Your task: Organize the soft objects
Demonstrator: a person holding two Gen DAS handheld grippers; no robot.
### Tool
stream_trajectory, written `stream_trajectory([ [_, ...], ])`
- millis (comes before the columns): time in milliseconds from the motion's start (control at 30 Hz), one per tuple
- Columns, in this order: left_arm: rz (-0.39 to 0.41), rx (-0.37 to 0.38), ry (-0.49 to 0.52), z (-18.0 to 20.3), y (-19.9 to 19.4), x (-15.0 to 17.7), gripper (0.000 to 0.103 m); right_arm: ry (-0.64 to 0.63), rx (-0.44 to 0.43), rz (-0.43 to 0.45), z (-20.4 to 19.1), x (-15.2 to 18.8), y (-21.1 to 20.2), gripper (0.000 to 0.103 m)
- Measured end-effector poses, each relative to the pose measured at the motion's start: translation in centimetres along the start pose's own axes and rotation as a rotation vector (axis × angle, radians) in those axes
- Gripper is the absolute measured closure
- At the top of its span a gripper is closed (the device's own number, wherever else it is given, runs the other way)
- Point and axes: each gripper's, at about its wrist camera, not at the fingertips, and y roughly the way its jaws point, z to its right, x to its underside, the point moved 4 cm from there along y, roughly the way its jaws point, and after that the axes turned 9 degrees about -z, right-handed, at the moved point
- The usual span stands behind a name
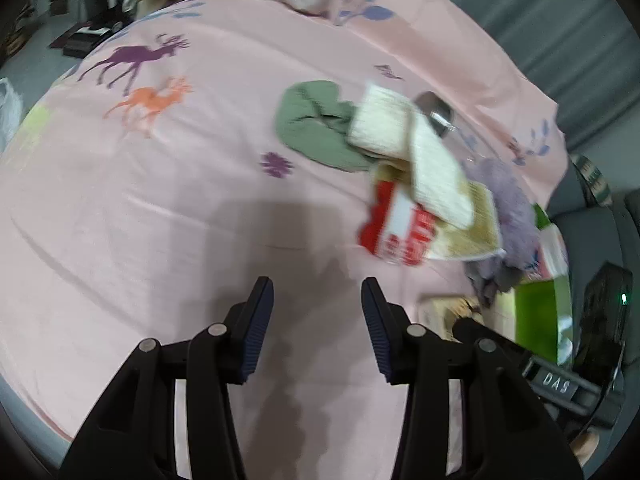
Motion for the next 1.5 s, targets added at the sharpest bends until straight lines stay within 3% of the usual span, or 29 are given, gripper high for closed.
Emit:
stream_trajectory([
  [167, 0.018, 0.037, 0.082, 2.8, 0.0, 0.9, 0.044, 0.029, -0.089, 0.088, 1.3, 0.0, -2.2, 0.015],
  [267, 0.003, 0.099, 0.122, 4.6, 0.5, 1.8, 0.036, 0.04, -0.125, 0.108, 1.4, -0.2, -2.6, 0.016],
  [367, -0.047, 0.159, 0.16, 6.4, 1.8, 2.7, 0.035, 0.047, -0.149, 0.105, 1.6, -0.4, -2.3, 0.016],
  [433, -0.072, 0.151, 0.168, 7.1, 2.7, 3.3, 0.035, 0.054, -0.176, 0.094, 1.6, -0.5, -2.0, 0.019],
  [633, -0.119, 0.137, 0.169, 8.0, 4.8, 4.0, 0.036, 0.077, -0.215, 0.035, 2.8, -0.2, -0.7, 0.042],
  [700, -0.135, 0.129, 0.159, 7.9, 5.6, 4.0, 0.044, 0.091, -0.213, 0.009, 3.1, -0.2, 0.1, 0.051],
  [767, -0.138, 0.114, 0.155, 7.8, 6.1, 4.0, 0.055, 0.099, -0.217, -0.002, 3.3, -0.2, 0.5, 0.056],
  [933, -0.138, 0.156, 0.125, 7.6, 6.2, 3.8, 0.062, 0.097, -0.228, -0.011, 3.6, -0.2, 0.9, 0.056],
  [1133, -0.076, 0.151, 0.177, 8.5, 4.7, 4.0, 0.067, 0.066, -0.229, 0.045, 2.9, -0.1, -0.4, 0.056],
  [1500, 0.236, 0.18, 0.296, 11.0, -1.6, 4.0, 0.068, -0.134, -0.245, 0.36, -1.0, 0.9, -7.6, 0.056],
])
